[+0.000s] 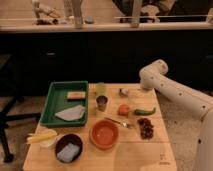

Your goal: Wipe table surface with brush

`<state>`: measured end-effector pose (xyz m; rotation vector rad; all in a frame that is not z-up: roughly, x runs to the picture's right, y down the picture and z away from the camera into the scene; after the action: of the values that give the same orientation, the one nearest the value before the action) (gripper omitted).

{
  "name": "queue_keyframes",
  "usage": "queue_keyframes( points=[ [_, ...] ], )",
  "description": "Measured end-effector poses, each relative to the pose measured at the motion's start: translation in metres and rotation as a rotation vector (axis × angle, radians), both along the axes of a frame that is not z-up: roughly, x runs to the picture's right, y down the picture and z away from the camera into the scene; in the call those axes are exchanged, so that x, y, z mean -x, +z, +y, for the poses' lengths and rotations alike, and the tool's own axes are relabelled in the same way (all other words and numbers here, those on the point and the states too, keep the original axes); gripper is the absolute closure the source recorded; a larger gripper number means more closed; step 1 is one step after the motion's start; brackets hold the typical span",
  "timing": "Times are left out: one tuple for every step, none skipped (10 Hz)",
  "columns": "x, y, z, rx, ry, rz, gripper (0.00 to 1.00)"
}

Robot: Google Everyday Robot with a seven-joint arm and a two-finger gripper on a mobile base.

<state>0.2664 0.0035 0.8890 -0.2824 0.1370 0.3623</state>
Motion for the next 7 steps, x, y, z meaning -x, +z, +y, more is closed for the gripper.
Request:
queue_keyframes(
  points=[
    [-0.012, 0.0, -0.002, -0.005, 0.019, 0.016, 1.0],
    [-0.018, 0.002, -0.005, -0.007, 0.03, 0.027, 1.0],
    [-0.018, 0.007, -0.009, -0.006, 0.042, 0.03, 1.0],
    [-0.014, 0.011, -0.012, -0.002, 0.044, 0.025, 1.0],
    [-0.009, 0.014, -0.011, 0.005, 0.039, 0.018, 1.0],
    [0.003, 0.016, -0.009, 0.016, 0.028, -0.002, 1.0],
    [0.017, 0.015, -0.004, 0.028, 0.019, -0.026, 1.0]
  ],
)
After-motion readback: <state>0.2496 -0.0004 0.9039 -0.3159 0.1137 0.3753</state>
